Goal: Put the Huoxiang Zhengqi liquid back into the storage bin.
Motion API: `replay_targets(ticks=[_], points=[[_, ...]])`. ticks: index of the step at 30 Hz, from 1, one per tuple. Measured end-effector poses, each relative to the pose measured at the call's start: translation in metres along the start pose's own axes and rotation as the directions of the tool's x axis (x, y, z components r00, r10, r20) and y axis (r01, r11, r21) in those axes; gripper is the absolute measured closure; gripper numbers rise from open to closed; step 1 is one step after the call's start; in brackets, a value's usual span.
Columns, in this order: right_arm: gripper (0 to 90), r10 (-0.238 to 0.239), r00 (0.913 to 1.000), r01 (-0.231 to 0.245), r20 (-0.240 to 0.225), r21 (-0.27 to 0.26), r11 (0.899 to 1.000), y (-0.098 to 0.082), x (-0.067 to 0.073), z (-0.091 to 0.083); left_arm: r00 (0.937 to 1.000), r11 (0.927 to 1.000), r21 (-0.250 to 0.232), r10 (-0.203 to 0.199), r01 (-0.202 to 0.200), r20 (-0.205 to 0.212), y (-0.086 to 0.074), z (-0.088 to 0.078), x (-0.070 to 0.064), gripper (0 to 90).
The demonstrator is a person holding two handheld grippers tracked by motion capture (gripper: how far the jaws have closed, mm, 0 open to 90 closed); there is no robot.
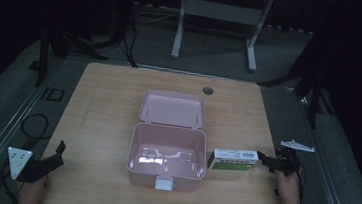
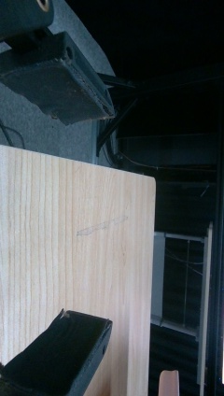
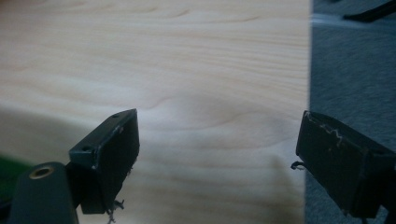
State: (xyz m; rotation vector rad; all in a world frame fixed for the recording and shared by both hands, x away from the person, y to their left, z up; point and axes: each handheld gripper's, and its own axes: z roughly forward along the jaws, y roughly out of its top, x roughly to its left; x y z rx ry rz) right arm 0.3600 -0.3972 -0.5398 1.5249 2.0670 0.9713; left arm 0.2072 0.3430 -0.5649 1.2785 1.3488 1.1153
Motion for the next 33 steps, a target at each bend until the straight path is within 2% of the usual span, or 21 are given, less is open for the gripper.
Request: replay_targets(ticks=[1,2,3,4,5,6,9,12,13,16,17,18,20,21,24,25,26,27,28,30,33], points=[[13.0,-0.008,0.9997,0.009,-0.022,0.036,0.999,0.003,0.001,-0.003,1.0000,1.0000,0.000,-0.001,0.001,0.000,0.000,0.000,0.000,2.6],[13.0,-0.008,0.9997,0.009,-0.022,0.036,0.999,0.003,0.001,-0.003,1.0000,1.0000,0.000,-0.001,0.001,0.000,0.000,0.000,0.000,2.6],[13.0,-0.004,0.9995,0.006,-0.030,0.073,0.997,0.006,0.001,-0.006,1.0000,1.0000,0.000,-0.001,0.001,0.002,0.000,0.000,0.000,2.6],[13.0,-0.004,0.9995,0.006,-0.030,0.073,0.997,0.006,0.001,-0.006,1.0000,1.0000,0.000,-0.001,0.001,0.002,0.000,0.000,0.000,2.6],[13.0,-0.025,0.9992,0.028,-0.031,0.107,0.994,0.009,0.001,-0.008,1.0000,1.0000,0.001,-0.001,0.001,0.002,0.000,0.000,0.000,2.6],[13.0,-0.025,0.9992,0.028,-0.031,0.107,0.994,0.009,0.001,-0.008,1.0000,1.0000,0.001,-0.001,0.001,0.002,0.000,0.000,0.000,2.6],[13.1,-0.042,0.9977,0.051,-0.052,0.170,0.984,0.011,0.003,-0.011,1.0000,1.0000,0.001,0.000,0.000,0.002,0.000,0.000,0.000,2.6],[13.1,-0.049,0.9969,0.060,-0.061,0.196,0.979,0.011,0.005,-0.011,1.0000,1.0000,0.001,-0.001,0.001,0.001,0.000,0.000,0.000,2.6],[13.1,-0.068,0.9955,0.081,-0.066,0.224,0.971,0.010,0.007,-0.011,1.0000,1.0000,0.001,-0.001,0.001,0.001,0.000,0.000,0.000,2.6],[12.9,-0.067,0.9940,0.086,-0.087,0.235,0.968,0.009,0.008,-0.013,1.0000,1.0000,0.001,-0.001,0.001,0.001,0.000,0.000,0.000,2.6],[12.7,-0.079,0.9919,0.103,-0.099,0.261,0.960,0.007,0.009,-0.013,1.0000,1.0000,0.002,0.000,0.000,0.001,0.000,0.000,0.000,2.6],[12.7,-0.079,0.9919,0.103,-0.099,0.261,0.960,0.007,0.009,-0.013,1.0000,1.0000,0.002,0.000,0.000,0.001,0.000,0.000,0.000,2.6],[12.4,-0.088,0.9903,0.115,-0.108,0.288,0.951,0.006,0.010,-0.015,1.0000,1.0000,0.001,0.000,0.000,0.000,0.000,0.000,0.000,2.6],[12.4,-0.100,0.9880,0.132,-0.118,0.315,0.940,0.005,0.012,-0.017,1.0000,1.0000,0.001,0.000,0.000,0.001,0.000,0.000,0.000,2.6],[12.1,-0.100,0.9865,0.138,-0.130,0.326,0.935,0.004,0.013,-0.020,1.0000,1.0000,0.001,-0.001,0.001,0.001,0.000,0.000,0.000,2.6],[11.2,-0.111,0.9838,0.154,-0.141,0.344,0.926,0.004,0.014,-0.022,1.0000,1.0000,0.002,-0.001,0.001,0.002,0.000,0.000,0.000,2.6],[11.2,-0.111,0.9838,0.154,-0.141,0.344,0.926,0.004,0.014,-0.022,1.0000,1.0000,0.001,-0.001,0.001,0.002,0.000,0.000,0.000,2.6],[11.1,-0.128,0.9796,0.177,-0.155,0.365,0.914,0.004,0.016,-0.024,1.0000,1.0000,0.001,-0.001,0.001,0.002,0.000,0.000,0.000,2.6],[11.1,-0.128,0.9796,0.177,-0.155,0.365,0.914,0.004,0.016,-0.024,1.0000,1.0000,0.002,-0.001,0.001,0.003,0.000,0.000,0.000,2.6],[11.0,-0.135,0.9753,0.194,-0.175,0.379,0.905,0.004,0.017,-0.027,1.0000,1.0000,0.002,-0.001,0.001,0.004,0.000,0.000,0.000,2.6],[11.2,-0.162,0.9669,0.231,-0.197,0.403,0.886,0.006,0.020,-0.029,1.0000,1.0000,0.002,-0.001,0.001,0.005,0.000,0.000,0.000,2.6]])
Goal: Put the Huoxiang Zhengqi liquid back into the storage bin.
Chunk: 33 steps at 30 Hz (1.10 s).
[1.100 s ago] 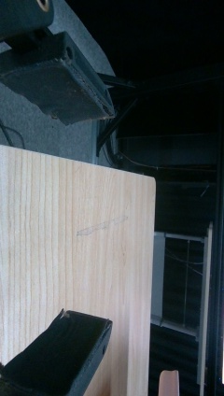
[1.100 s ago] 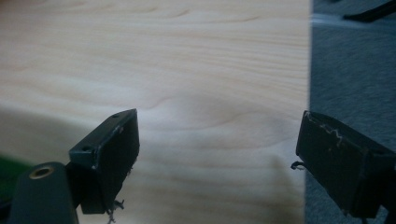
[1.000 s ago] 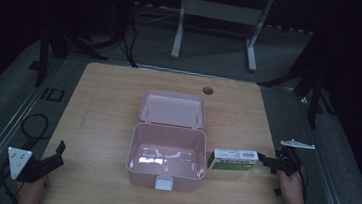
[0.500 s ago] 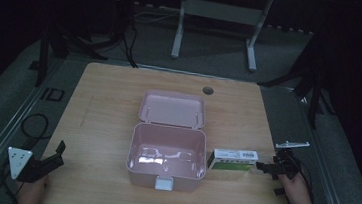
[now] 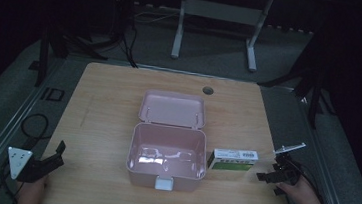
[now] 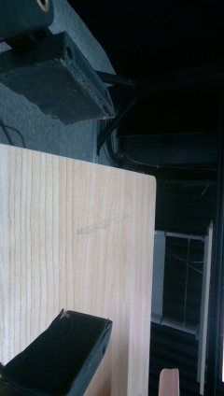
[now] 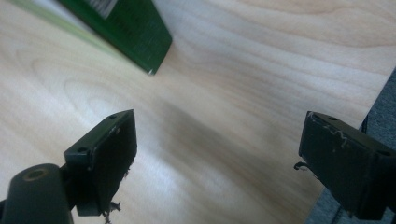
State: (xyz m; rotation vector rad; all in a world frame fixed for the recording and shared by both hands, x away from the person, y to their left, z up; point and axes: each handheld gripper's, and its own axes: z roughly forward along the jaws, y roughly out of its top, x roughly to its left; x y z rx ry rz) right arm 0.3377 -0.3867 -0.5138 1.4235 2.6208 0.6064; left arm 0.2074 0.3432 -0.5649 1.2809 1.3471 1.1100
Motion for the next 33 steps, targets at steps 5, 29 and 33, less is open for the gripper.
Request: replay_targets(ticks=[5,29,33], points=[[12.8,-0.068,0.9975,0.069,-0.016,0.086,0.994,0.001,0.005,-0.002,1.0000,1.0000,0.000,0.000,0.000,0.002,0.000,0.000,0.000,2.6],[15.6,-0.487,0.8558,0.517,-0.173,0.311,0.797,-0.002,0.060,0.004,1.0000,1.0000,0.003,-0.005,0.005,0.008,0.000,0.000,0.000,2.6],[16.3,-0.508,0.8418,0.539,-0.183,0.321,0.778,0.001,0.065,0.004,1.0000,1.0000,0.003,-0.005,0.005,0.009,0.000,0.000,0.000,2.6]])
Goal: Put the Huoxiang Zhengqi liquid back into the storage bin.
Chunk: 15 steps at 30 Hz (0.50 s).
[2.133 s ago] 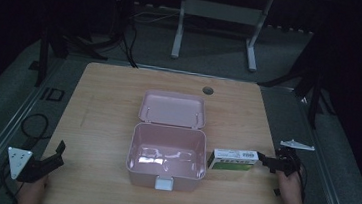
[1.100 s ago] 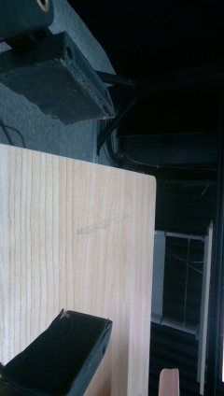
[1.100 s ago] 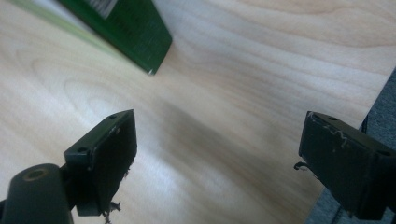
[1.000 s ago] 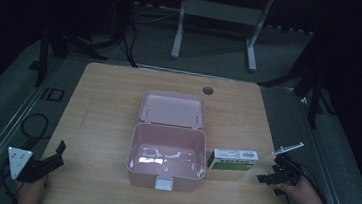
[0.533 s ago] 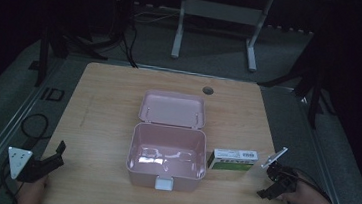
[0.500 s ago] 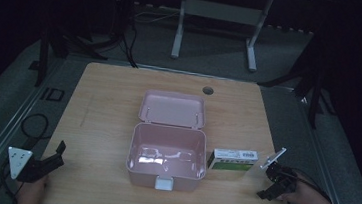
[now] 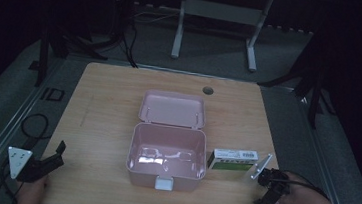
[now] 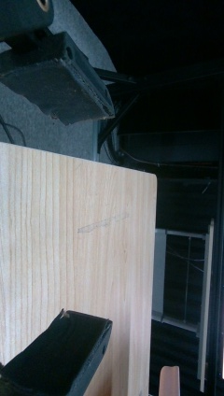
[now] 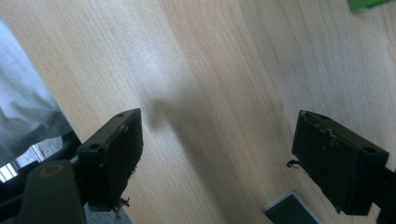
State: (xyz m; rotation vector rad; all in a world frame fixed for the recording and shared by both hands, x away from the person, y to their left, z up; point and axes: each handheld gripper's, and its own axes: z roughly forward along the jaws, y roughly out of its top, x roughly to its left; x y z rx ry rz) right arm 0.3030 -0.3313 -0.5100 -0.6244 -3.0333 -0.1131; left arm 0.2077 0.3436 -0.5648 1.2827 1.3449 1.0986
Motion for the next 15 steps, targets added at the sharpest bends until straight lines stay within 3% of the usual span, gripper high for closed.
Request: replay_targets(ticks=[11,15], points=[[18.1,-0.120,0.9925,0.120,0.019,0.044,0.992,0.024,0.011,-0.008,1.0000,1.0000,0.000,-0.002,0.002,0.008,0.000,0.000,0.000,2.6],[18.0,-0.146,0.9893,0.146,0.003,0.052,0.988,0.032,0.015,-0.008,0.9999,1.0000,0.002,-0.002,0.002,0.010,0.000,0.000,0.001,2.6]])
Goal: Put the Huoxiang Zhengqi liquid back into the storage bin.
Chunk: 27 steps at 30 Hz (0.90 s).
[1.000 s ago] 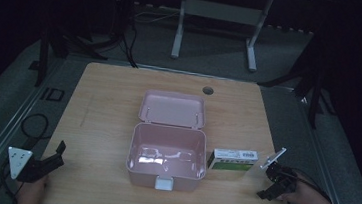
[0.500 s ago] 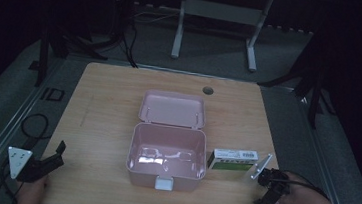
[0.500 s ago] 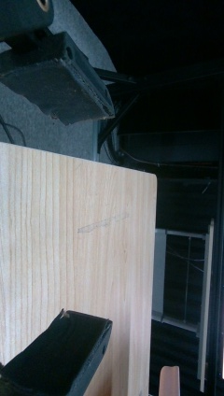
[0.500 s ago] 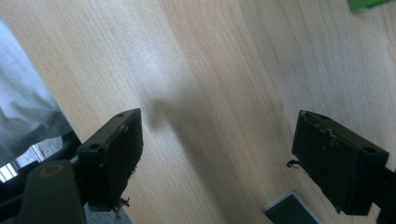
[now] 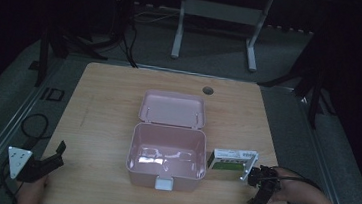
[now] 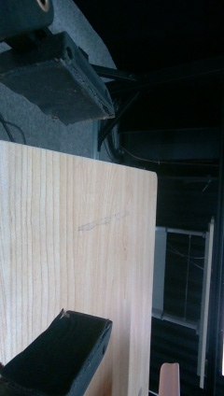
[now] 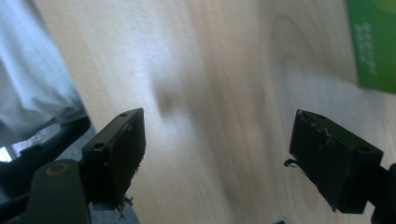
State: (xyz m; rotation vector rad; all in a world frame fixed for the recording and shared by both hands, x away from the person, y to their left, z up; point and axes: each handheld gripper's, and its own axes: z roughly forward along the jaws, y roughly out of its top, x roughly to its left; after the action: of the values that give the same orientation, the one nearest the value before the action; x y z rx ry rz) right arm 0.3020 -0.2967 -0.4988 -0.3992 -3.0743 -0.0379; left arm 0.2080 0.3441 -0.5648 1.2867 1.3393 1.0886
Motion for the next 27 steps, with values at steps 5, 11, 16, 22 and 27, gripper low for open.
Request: replay_targets(ticks=[5,11,16,22,27], points=[[18.1,-0.057,0.9984,0.057,0.003,0.014,0.998,0.009,0.006,-0.001,1.0000,1.0000,0.001,-0.002,0.002,0.002,0.000,0.000,0.000,2.6],[19.4,-0.118,0.9930,0.118,-0.012,-0.008,0.993,0.023,0.014,-0.011,1.0000,1.0000,0.004,-0.002,0.002,0.003,0.000,0.000,0.000,2.6],[19.4,-0.154,0.9878,0.154,-0.019,-0.010,0.988,0.033,0.019,-0.021,1.0000,1.0000,0.004,-0.003,0.003,0.005,0.000,0.000,0.000,2.6],[20.7,-0.235,0.9718,0.235,-0.020,-0.014,0.972,0.051,0.026,-0.036,1.0000,1.0000,0.005,-0.005,0.005,0.008,0.000,0.000,0.001,2.6],[20.8,-0.260,0.9656,0.260,-0.005,-0.022,0.965,0.059,0.028,-0.048,0.9999,1.0000,0.006,-0.005,0.005,0.009,0.000,0.000,0.001,2.6]])
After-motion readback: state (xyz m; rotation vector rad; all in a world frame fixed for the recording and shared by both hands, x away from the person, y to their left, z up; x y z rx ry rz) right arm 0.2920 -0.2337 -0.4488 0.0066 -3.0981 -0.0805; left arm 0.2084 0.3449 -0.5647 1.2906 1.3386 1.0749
